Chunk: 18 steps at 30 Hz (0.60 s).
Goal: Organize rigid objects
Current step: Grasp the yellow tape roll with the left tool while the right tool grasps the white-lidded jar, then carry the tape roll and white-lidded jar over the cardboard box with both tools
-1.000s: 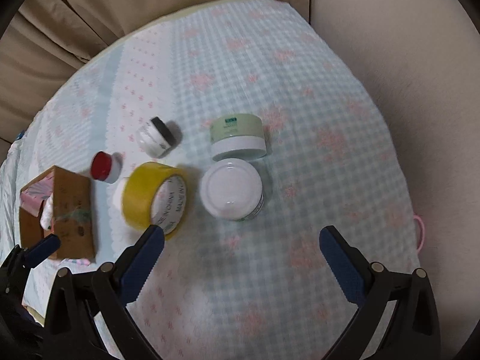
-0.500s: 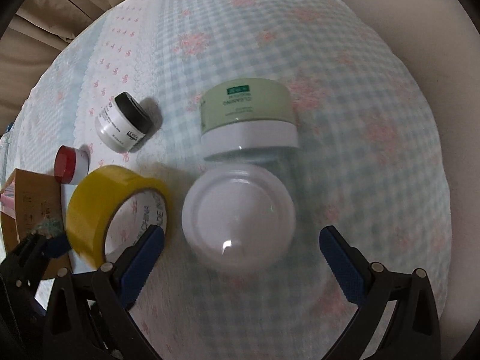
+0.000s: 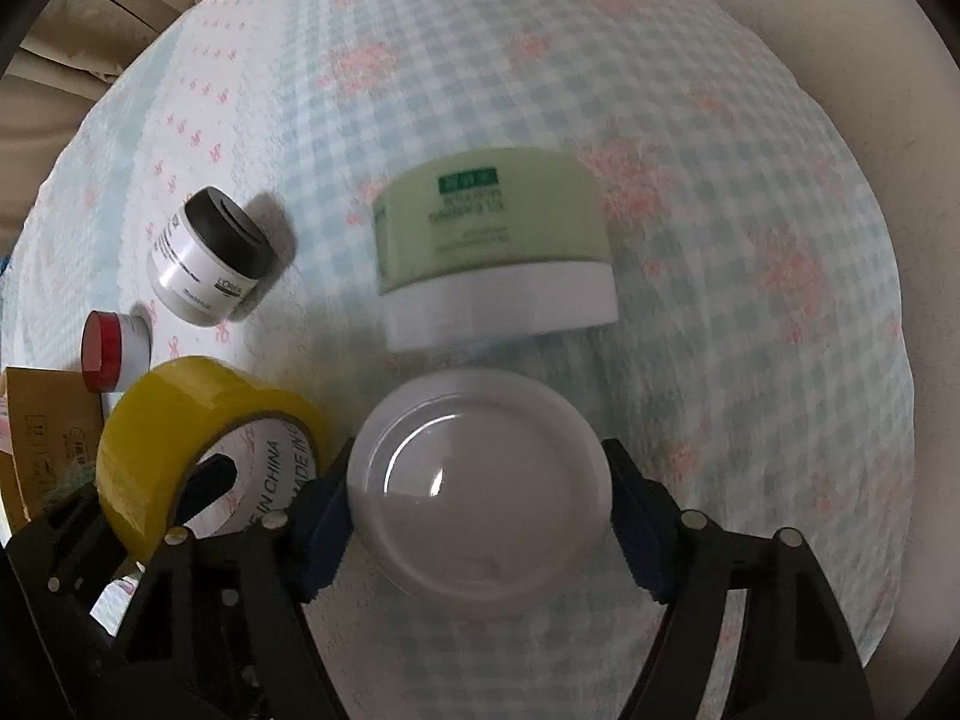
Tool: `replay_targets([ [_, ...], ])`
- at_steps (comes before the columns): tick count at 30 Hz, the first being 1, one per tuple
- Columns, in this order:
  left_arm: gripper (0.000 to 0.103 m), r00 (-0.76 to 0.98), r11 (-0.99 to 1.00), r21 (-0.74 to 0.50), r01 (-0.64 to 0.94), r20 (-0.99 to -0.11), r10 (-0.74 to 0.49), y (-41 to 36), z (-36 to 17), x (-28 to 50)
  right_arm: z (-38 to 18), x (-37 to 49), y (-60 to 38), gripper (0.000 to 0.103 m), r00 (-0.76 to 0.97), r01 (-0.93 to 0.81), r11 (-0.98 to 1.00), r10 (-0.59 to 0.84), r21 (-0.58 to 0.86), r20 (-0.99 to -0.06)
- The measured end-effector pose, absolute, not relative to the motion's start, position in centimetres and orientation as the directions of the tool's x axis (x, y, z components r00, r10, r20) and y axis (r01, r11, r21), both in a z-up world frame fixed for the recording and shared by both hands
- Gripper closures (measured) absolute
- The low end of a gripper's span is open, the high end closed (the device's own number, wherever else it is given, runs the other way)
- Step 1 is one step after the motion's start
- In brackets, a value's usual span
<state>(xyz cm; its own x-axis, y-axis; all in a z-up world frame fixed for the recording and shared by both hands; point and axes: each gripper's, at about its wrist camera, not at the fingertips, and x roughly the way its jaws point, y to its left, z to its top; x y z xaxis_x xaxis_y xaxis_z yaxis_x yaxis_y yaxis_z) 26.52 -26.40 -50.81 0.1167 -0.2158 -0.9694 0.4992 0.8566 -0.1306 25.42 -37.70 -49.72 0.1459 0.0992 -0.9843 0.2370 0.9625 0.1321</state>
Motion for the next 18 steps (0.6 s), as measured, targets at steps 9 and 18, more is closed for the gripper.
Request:
replay_targets([
  [9, 0.067, 0.139, 0.862, -0.121, 0.493, -0.967, -0.215, -26.5, -49.7, 26.2, -49.4, 25.5, -38.0, 0.033, 0.144, 0.253, 0.958, 0.101, 0.135, -0.984],
  [18, 0.067, 0.166, 0.877, -0.137, 0.461, -0.957, -0.236, -25.2, -45.7, 25.0, -45.2, 23.2, -38.9, 0.033, 0.193, 0.28, 0.949, 0.093, 0.146, -0.977],
])
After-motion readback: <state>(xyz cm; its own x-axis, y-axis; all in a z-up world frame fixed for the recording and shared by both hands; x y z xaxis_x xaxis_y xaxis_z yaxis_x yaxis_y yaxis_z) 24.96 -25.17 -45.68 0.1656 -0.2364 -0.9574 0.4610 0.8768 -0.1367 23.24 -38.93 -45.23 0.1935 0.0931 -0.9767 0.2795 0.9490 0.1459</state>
